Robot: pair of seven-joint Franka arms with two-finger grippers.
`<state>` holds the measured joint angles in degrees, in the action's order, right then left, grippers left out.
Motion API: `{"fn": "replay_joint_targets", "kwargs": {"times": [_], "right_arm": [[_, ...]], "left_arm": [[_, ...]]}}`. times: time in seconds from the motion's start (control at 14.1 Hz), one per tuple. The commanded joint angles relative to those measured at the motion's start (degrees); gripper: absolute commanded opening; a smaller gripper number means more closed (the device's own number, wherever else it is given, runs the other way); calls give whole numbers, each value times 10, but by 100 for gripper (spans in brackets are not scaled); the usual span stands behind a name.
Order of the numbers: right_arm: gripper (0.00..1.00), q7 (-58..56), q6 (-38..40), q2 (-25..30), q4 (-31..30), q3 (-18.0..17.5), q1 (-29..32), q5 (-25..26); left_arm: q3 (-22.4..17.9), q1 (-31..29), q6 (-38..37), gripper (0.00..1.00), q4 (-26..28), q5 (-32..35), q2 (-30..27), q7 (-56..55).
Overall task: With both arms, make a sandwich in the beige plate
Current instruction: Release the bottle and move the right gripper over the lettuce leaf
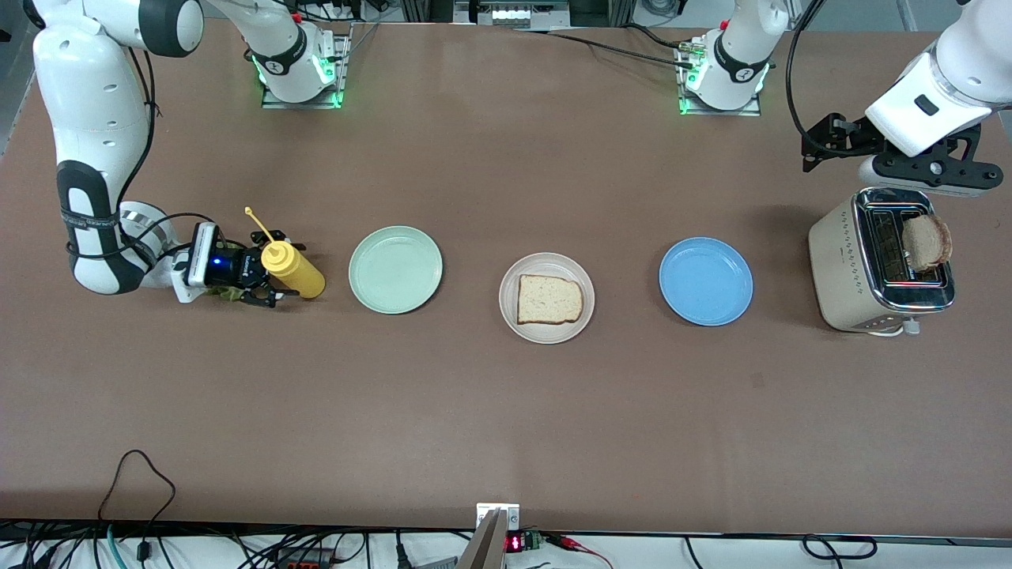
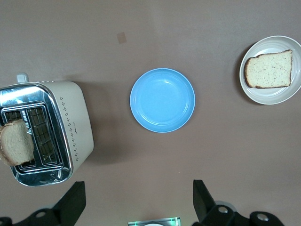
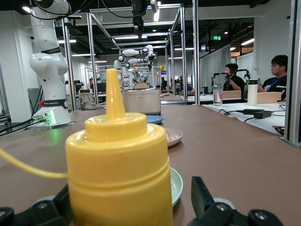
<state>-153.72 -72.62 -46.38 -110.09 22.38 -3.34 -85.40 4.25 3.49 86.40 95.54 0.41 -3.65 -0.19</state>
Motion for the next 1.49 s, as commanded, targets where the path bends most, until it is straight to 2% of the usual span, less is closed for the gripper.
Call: {"fn": "replay_joint_targets", "kwargs": {"times": [0.0, 0.21, 0.5, 0.64, 0.85, 1.0, 1.28, 1.35, 1.42], "right_arm": [[100, 6, 9, 5, 3, -6, 34, 29], [100, 9, 9, 9, 22, -1, 60, 72], [100, 67, 3, 23, 68, 83, 29, 133], [100, 96, 4, 23, 85, 148, -19, 143], [100, 144, 5, 23, 94, 296, -145, 142], [100, 184, 9, 24, 109, 363, -204, 141], [100, 263, 1, 22, 148, 405, -242, 143], [100, 292, -22, 31, 145, 414, -261, 156], [100, 322, -37, 52, 148, 410, -264, 192]], "left_arm": [[-4, 0, -11, 100, -7, -8, -3, 3], [-4, 0, -11, 100, -7, -8, -3, 2], [-4, 0, -11, 100, -7, -8, -2, 1], [-4, 0, -11, 100, -7, -8, -3, 0], [-4, 0, -11, 100, -7, -8, -3, 0], [-4, 0, -11, 100, -7, -8, -3, 0], [-4, 0, -11, 100, -7, -8, -3, 0], [-4, 0, -11, 100, -7, -8, -3, 0], [-4, 0, -11, 100, -7, -8, -3, 0]]}}
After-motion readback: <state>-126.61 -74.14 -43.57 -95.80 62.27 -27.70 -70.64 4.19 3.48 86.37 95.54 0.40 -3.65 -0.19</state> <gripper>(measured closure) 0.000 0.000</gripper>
